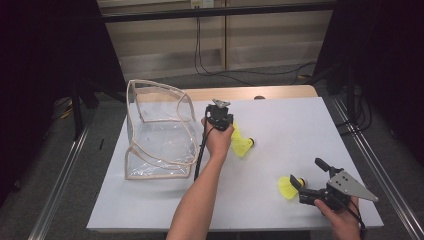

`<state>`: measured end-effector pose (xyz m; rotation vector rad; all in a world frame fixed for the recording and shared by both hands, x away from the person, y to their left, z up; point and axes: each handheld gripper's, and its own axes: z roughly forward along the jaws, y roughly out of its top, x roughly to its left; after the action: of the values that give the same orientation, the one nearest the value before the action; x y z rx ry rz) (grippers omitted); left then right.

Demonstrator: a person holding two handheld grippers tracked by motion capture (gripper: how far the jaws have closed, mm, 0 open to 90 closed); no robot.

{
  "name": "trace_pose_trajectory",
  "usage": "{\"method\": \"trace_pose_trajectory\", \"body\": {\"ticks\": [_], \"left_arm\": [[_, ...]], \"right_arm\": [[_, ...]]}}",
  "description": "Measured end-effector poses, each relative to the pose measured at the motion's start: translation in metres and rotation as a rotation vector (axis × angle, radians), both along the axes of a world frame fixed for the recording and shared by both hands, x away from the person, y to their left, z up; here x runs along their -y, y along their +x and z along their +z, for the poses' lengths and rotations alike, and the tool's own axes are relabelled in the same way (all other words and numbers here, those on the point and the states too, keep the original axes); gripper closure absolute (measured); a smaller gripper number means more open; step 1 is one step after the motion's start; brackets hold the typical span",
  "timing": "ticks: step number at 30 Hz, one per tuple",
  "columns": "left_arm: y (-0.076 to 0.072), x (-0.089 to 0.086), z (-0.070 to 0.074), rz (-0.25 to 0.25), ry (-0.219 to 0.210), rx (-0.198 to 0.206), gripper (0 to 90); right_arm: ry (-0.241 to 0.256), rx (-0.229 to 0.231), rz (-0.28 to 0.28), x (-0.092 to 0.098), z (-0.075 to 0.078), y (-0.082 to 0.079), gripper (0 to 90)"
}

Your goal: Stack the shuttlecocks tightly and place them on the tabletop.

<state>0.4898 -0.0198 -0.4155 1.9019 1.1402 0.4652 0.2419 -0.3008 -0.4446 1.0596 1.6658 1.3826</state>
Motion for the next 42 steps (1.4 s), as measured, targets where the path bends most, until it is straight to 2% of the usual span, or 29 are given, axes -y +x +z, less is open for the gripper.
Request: {"method": "trace_pose_trajectory", "body": {"ticks": [2,7,16,25,42], "left_arm": [[0.002,-0.001,-0.002,0.009,-0.004,-0.006,88.6],[0.000,0.000,-0.004,-0.019,0.006,-0.017,88.5],[-0.007,-0.001,-0.005,-0.039,-0.004,-0.037,88.0],[-0.010,-0.006,-0.004,-0.040,0.004,-0.035,87.4],[-0.011,-0.006,-0.002,-0.038,-0.022,-0.029,85.5]], "right_arm": [[0.002,0.000,0.002,0.000,0.000,0.000,2.0],[0.003,-0.002,-0.001,0.001,0.000,0.000,2.0],[-0.003,0.001,0.004,-0.001,0.000,0.000,2.0],[-0.002,0.001,0.002,-0.001,0.000,0.000,2.0],[-0.001,0.005,0.000,0.000,0.001,0.000,2.0]]}}
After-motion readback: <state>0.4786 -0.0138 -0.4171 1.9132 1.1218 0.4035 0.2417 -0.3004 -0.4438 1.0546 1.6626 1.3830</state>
